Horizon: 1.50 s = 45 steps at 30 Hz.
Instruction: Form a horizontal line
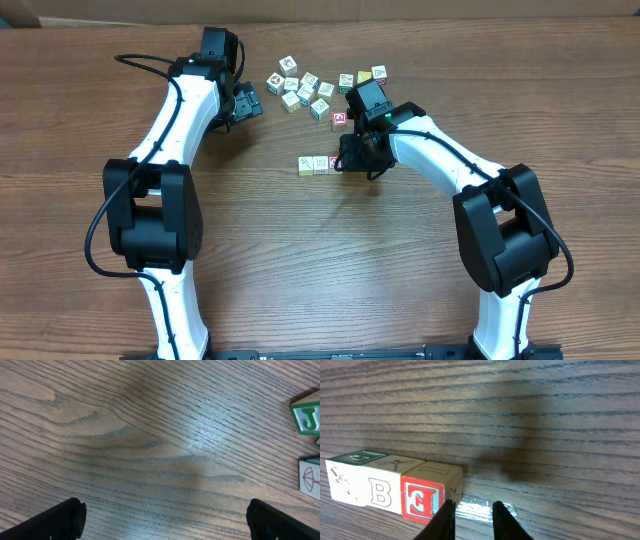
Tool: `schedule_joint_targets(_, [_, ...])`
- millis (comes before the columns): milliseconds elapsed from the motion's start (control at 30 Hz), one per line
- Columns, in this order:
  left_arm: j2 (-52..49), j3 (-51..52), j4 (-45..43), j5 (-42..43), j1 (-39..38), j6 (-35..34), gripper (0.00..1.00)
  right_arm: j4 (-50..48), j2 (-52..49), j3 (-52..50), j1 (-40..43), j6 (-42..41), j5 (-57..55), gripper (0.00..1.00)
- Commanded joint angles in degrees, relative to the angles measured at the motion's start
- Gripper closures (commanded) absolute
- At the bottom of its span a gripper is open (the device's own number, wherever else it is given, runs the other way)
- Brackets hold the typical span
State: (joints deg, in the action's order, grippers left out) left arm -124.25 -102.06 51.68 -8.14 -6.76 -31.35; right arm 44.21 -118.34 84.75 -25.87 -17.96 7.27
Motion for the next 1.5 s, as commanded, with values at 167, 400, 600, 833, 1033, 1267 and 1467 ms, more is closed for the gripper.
schedule_joint_targets(167, [-0.1,-1.1,0.1,0.3,-0.5,0.5,0.0,-0.2,1.4,0.7,0.1,-0.1,0.3,0.76])
schedule_joint_targets(400, [-0.1,-1.1,0.1,0.3,-0.5,0.5,0.0,-0.2,1.4,0.7,0.1,-0.1,-2.8,0.75])
schedule_joint_targets(600, [-0.1,-1.1,0.1,0.3,-0.5,0.5,0.0,-0.2,1.4,0.7,0.1,-0.1,-6.2,0.77])
schedule_joint_targets(833, [-0.1,-1.1,0.1,0.3,-0.5,0.5,0.0,-0.9,1.4,0.7,0.1,-0.1,-7.2,0.94])
schedule_joint_targets(1033, [-0.1,-1.1,0.1,0.3,-0.5,0.5,0.0,-4.4,1.4,1.9,1.8,-0.2,-7.1,0.93])
schedule_joint_targets(1267, [-0.1,-1.1,0.1,0.3,-0.5,0.5,0.0,-6.2,1.4,6.3,3.5,-2.2,-7.2,0.67])
schedule_joint_targets(1467, [-0.1,-1.1,0.1,0.3,-0.5,0.5,0.0,-12.0,0.7,6.3,3.3,-2.0,-7.3,0.51])
